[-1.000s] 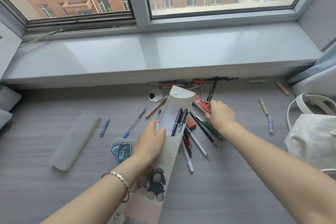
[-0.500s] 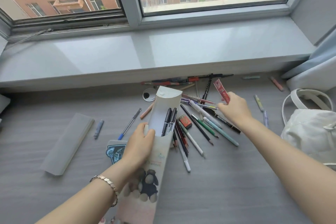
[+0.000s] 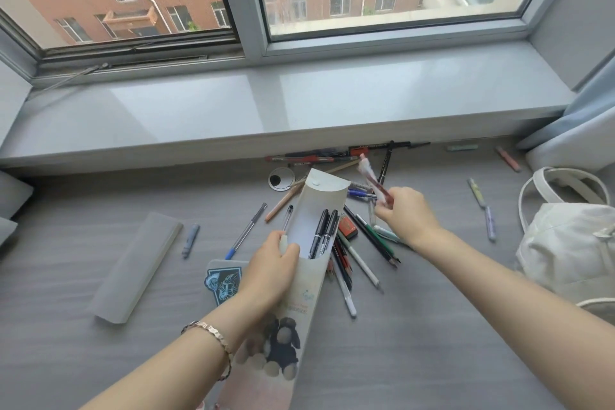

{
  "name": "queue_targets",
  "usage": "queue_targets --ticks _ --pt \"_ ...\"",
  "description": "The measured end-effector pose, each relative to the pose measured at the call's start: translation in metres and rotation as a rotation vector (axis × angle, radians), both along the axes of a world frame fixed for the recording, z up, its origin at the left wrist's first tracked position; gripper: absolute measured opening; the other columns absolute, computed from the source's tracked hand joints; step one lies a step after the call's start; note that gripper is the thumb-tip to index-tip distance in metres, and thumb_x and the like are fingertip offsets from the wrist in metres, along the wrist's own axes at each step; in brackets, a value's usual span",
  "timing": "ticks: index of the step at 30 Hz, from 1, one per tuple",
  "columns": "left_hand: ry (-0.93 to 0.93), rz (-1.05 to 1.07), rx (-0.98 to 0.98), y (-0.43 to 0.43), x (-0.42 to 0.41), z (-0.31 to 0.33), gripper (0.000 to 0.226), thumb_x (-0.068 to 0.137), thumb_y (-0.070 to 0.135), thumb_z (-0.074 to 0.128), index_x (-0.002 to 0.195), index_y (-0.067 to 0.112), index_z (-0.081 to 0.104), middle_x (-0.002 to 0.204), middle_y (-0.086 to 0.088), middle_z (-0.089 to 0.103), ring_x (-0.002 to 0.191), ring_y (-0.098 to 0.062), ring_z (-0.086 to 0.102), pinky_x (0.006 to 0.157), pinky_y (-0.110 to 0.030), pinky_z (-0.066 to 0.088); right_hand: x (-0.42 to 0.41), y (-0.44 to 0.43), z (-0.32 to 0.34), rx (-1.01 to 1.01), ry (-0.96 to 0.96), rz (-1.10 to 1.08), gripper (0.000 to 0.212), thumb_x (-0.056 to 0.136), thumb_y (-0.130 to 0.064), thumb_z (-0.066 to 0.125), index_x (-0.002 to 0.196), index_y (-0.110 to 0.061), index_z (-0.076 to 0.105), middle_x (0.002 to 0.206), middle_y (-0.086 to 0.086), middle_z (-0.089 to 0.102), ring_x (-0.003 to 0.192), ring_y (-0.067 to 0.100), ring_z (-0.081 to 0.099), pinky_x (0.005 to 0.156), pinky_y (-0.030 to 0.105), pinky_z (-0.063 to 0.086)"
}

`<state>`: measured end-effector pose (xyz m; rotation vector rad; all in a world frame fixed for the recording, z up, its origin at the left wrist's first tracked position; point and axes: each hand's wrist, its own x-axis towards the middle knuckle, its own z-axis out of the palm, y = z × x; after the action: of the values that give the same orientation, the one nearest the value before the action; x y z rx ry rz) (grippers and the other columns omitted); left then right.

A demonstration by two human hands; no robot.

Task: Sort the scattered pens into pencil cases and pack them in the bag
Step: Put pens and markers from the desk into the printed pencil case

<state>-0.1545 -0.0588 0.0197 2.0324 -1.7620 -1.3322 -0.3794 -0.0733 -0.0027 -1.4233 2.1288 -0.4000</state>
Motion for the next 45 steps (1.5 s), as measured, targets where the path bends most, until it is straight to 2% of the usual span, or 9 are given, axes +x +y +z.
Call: queue_targets --ticks 5,13,17,21,26,34,37,42,45 --pt "-0.015 -0.096 -0.04 0.007 -0.013 0.011 0.032 0.091 0.025 0.037 0.123 0.025 0.045 0.107 -0.003 0.06 0.1 -0.025 0.056 0.083 -0.034 0.042 0.035 0.021 0.052 -0.119 -0.541 -0.177 0.01 0.075 -0.003 0.057 0.073 -0.01 0.051 0.063 0.003 0.058 0.049 0.007 0.057 0.051 0.016 0.048" --pt "0.018 -0.186 -0.205 0.025 -0.028 0.022 0.029 0.09 0.023 0.042 0.119 0.028 0.046 0.109 0.001 0.064 0.097 -0.022 0.058 0.084 -0.035 0.046 0.069 0.061 0.051 0.172 -0.327 0.111 0.031 0.083 -0.029 0.059 0.056 -0.019 0.046 0.055 -0.002 0.051 0.058 0.017 0.054 0.053 0.026 0.04" --pt "0.072 -0.087 -0.143 0.025 -0.025 0.02 0.034 0.094 0.02 0.039 0.128 0.021 0.043 0.12 -0.002 0.058 0.1 -0.019 0.053 0.083 -0.028 0.039 0.064 0.058 0.067 -0.076 -0.352 -0.034 0.029 0.087 -0.045 0.053 0.096 -0.017 0.053 0.08 -0.001 0.055 0.074 0.014 0.051 0.061 0.027 0.037" --pt "0.044 -0.108 -0.065 0.026 -0.021 0.014 0.033 0.091 0.022 0.038 0.123 0.021 0.046 0.114 -0.005 0.062 0.098 -0.023 0.057 0.083 -0.034 0.043 0.048 0.042 0.076 0.056 -0.746 -0.307 0.054 0.096 -0.052 0.016 0.1 -0.014 0.055 0.072 -0.001 0.048 0.065 0.011 0.041 0.061 0.024 0.03" --pt "0.093 -0.129 -0.02 0.032 -0.02 0.014 0.031 0.091 0.02 0.04 0.12 0.023 0.048 0.111 -0.002 0.063 0.096 -0.02 0.059 0.082 -0.033 0.044 0.041 0.041 0.068 -0.198 -1.274 -0.516 0.03 0.101 -0.02 0.029 0.088 -0.01 0.055 0.066 0.001 0.043 0.056 0.01 0.035 0.053 0.02 0.032" --pt "0.146 -0.182 -0.024 0.042 -0.017 0.019 0.026 0.09 0.023 0.04 0.113 0.031 0.049 0.102 0.004 0.065 0.09 -0.015 0.062 0.086 -0.039 0.051 0.066 0.058 0.048 -0.468 -1.115 -0.589 0.02 0.098 -0.014 0.039 0.088 -0.018 0.056 0.076 0.004 0.065 0.063 0.001 0.066 0.059 0.015 0.052" --pt "0.105 -0.207 -0.005 0.046 -0.012 0.017 0.028 0.09 0.027 0.039 0.115 0.031 0.049 0.104 0.001 0.066 0.092 -0.018 0.063 0.088 -0.043 0.051 0.066 0.06 0.048 -0.53 -1.183 -0.734 0.02 0.098 -0.013 0.039 0.086 -0.017 0.054 0.076 0.003 0.066 0.065 0.003 0.066 0.051 0.015 0.05" --pt "0.1 -0.183 -0.004 0.05 -0.011 0.019 0.028 0.088 0.027 0.041 0.114 0.031 0.05 0.108 0.001 0.066 0.097 -0.018 0.061 0.091 -0.04 0.049 0.078 0.065 0.036 -0.545 -1.359 -0.79 0.02 0.094 0.002 0.043 0.085 -0.013 0.051 0.09 0.011 0.062 0.074 0.013 0.063 0.076 0.027 0.051" --pt "0.144 -0.168 -0.027 0.052 -0.015 0.023 0.023 0.086 0.028 0.043 0.106 0.032 0.053 0.101 0.006 0.067 0.094 -0.015 0.062 0.09 -0.039 0.049 0.083 0.068 0.034 -0.526 -1.349 -0.758 0.025 0.089 0.008 0.049 0.077 -0.014 0.048 0.078 0.005 0.056 0.067 0.01 0.056 0.069 0.021 0.05"
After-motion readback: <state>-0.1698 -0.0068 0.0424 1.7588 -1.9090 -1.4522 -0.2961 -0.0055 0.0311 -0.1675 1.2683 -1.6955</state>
